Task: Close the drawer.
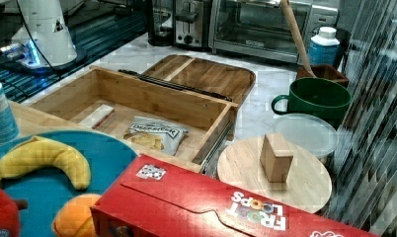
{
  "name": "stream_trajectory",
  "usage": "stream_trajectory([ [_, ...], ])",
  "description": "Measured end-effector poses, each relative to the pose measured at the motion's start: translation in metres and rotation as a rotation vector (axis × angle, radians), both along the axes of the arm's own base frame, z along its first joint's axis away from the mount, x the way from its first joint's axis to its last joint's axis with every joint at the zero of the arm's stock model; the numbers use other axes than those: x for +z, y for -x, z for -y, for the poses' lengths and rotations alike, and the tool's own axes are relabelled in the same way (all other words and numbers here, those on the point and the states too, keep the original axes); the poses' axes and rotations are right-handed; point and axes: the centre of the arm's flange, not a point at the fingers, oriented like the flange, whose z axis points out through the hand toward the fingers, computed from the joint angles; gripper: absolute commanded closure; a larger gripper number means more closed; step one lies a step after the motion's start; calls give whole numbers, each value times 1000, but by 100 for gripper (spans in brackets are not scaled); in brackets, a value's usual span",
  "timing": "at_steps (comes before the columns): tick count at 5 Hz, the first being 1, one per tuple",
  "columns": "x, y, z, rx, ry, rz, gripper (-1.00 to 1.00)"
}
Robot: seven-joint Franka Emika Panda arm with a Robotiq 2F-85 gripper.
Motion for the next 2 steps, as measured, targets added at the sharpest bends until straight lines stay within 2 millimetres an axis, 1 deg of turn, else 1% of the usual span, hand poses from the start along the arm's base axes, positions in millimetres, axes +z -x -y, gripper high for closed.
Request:
stream_trajectory([
  [1,-7,2,2,49,-7,-19,-100],
  [2,-15,12,3,199,-35,-105,-100],
])
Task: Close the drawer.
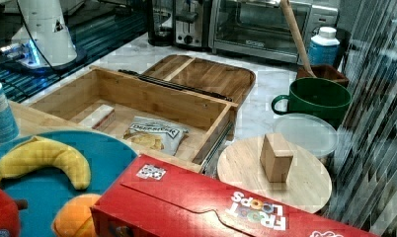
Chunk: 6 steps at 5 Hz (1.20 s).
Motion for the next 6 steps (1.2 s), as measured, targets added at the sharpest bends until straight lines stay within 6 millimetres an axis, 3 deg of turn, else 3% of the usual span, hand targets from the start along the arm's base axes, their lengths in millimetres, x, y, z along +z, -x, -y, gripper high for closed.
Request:
stream_trajectory([
  [1,-6,9,-6,142,-67,-39,-100],
  [2,-12,7,-17,214,-71,43,100],
  [4,-52,17,-48,360,-75,47,100],
  [6,-97,9,-69,580,-61,131,100],
])
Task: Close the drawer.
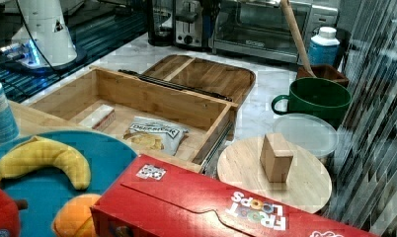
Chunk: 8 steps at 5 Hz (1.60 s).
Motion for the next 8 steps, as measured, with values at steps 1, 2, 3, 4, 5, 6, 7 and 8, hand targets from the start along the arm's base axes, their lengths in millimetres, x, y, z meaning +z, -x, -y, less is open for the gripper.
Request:
stream_trajectory([
  [1,-28,1,4,45,-1,-55,100],
  [2,-62,2,11,110,-57,-112,100],
  [3,-99,7,21,144,-77,-177,100],
  [4,-122,15,32,130,-71,-207,100],
  [5,-131,26,46,139,-36,-191,100],
  [6,-128,32,60,144,-3,-150,100],
  [7,-121,34,71,142,0,-122,100],
  [8,-108,28,86,163,5,-52,100],
])
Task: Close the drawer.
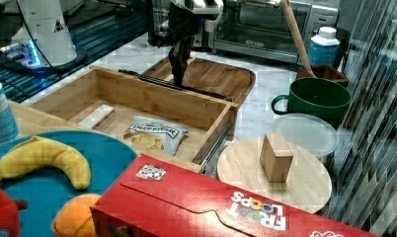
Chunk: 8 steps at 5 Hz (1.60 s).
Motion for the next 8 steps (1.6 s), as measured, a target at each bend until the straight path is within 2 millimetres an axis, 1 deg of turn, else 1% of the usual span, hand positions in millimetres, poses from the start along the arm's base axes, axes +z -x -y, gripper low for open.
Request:
stream_trajectory([
  [1,5,-2,20,-9,-5,32,100],
  [3,3,-1,54,25,-2,4,100],
  [4,1,-4,74,27,-26,0,100],
  [5,0,-2,99,79,-45,-9,100],
  [6,1,-4,131,123,-63,-35,100],
  [7,-1,-10,168,106,-88,-20,100],
  [8,-6,-15,209,138,-99,-12,100],
])
